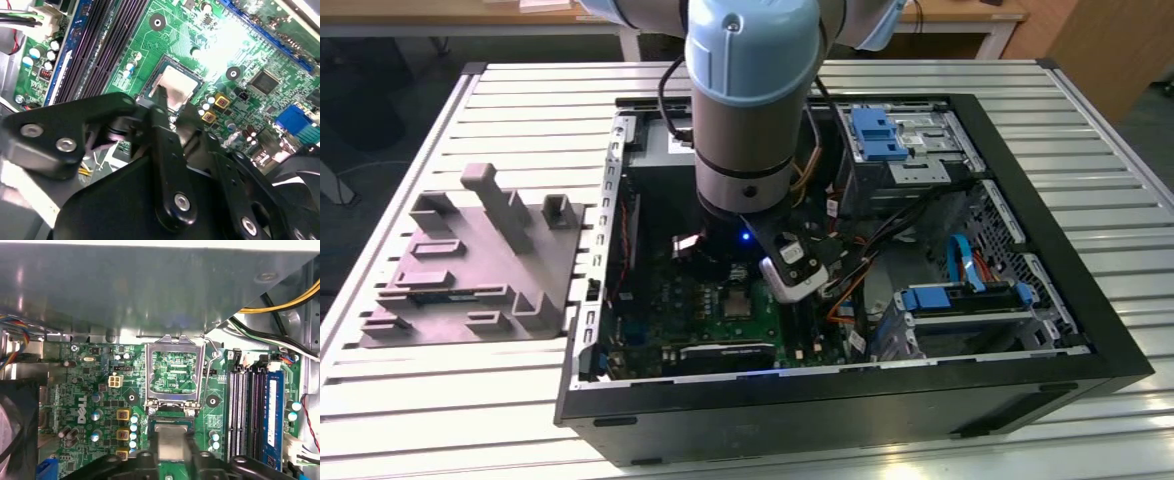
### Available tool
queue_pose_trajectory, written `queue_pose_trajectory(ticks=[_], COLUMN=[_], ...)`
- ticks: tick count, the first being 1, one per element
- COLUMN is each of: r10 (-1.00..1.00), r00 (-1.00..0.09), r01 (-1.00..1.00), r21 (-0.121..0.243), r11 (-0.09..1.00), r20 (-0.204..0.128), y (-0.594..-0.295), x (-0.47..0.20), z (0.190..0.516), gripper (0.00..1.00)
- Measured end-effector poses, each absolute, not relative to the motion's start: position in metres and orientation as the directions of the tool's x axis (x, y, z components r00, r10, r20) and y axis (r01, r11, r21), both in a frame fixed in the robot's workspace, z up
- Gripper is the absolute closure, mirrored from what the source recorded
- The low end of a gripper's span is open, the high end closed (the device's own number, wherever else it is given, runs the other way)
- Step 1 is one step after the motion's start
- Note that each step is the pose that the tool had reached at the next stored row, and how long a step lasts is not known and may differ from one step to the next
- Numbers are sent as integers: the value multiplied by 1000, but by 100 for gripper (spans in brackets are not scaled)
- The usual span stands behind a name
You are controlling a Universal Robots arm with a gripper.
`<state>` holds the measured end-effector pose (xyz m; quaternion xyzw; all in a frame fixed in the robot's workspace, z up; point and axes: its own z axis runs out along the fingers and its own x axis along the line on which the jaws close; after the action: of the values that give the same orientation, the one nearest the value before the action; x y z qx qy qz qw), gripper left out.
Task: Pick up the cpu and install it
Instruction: 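Place the cpu into insertion slot, then close the cpu cover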
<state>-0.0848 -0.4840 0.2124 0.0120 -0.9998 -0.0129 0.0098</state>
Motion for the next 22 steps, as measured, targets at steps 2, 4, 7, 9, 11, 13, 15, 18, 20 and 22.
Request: queue_pose_trajectory(ticks=[2,4,7,9,11,13,15,18,20,22], r10=[-24,-24,-24,-24,-24,-24,-24,-24,-24,-24], r00=[-1000,-1000,-999,-999,-999,-999,-999,-999,-999,-999], r01=[-24,-24,-24,-24,-24,-24,-24,-24,-24,-24], r21=[26,26,26,26,26,26,26,26,26,26], r11=[999,999,999,999,999,999,999,999,999,999], r20=[20,20,20,20,21,25,25,25,25,25], y=[-484,-484,-484,-484,-484,-484,-484,-484,-484,-484], x=[-85,-85,-85,-85,-85,-85,-85,-85,-85,-85], z=[213,214,214,214,214,214,214,214,214,214], gripper=[71,83,88,89,89,89,89,89,89,89])
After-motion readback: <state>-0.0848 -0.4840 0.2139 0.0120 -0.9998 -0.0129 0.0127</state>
